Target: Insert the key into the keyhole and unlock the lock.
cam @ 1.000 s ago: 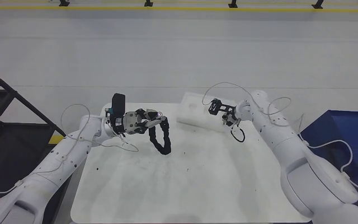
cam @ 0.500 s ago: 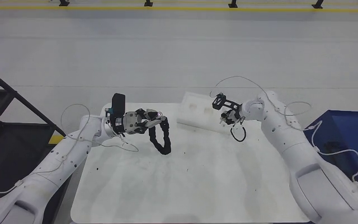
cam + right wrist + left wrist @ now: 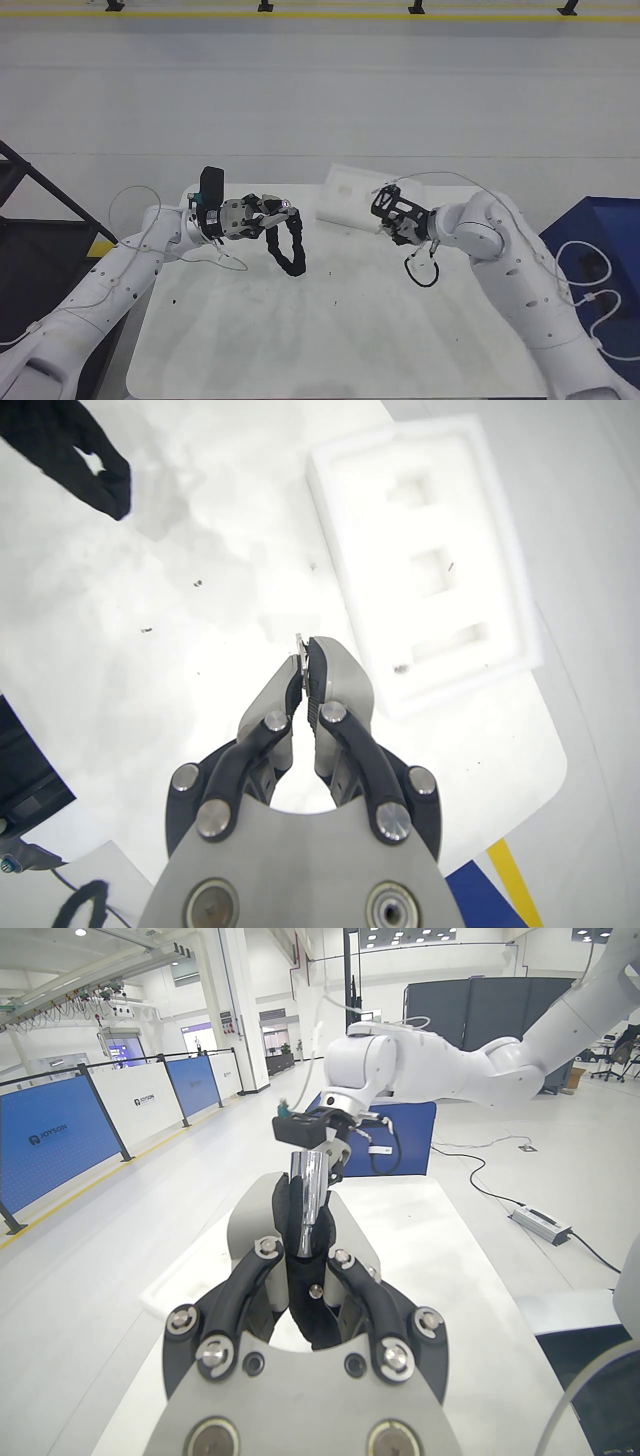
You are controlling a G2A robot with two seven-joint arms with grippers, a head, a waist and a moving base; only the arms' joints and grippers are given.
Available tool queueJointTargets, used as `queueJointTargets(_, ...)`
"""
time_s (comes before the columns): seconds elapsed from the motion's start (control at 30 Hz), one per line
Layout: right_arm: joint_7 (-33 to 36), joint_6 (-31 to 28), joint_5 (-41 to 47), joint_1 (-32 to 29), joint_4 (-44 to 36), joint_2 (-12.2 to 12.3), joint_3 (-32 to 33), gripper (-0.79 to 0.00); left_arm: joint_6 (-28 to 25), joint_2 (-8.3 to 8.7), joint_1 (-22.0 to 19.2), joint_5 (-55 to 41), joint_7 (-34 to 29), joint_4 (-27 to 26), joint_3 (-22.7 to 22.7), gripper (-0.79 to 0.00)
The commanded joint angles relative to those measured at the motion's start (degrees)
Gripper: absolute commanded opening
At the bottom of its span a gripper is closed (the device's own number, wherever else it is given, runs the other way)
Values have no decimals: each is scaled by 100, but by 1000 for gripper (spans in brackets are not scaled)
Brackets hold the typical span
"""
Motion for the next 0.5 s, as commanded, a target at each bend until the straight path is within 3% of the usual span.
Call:
queueJointTargets(0.0, -88, 44, -21, -309, -536, 54, 176, -785, 0, 0, 0, 0, 0, 0, 0, -785)
queueJointTargets(0.23, -1333, -117, -203, -1123, -1516, 169, 657, -785, 0, 0, 0, 0, 0, 0, 0, -785)
queueJointTargets(0.47, -2611, -387, -144, -1662, -1593, 221, 979, -785, 0, 0, 0, 0, 0, 0, 0, -785)
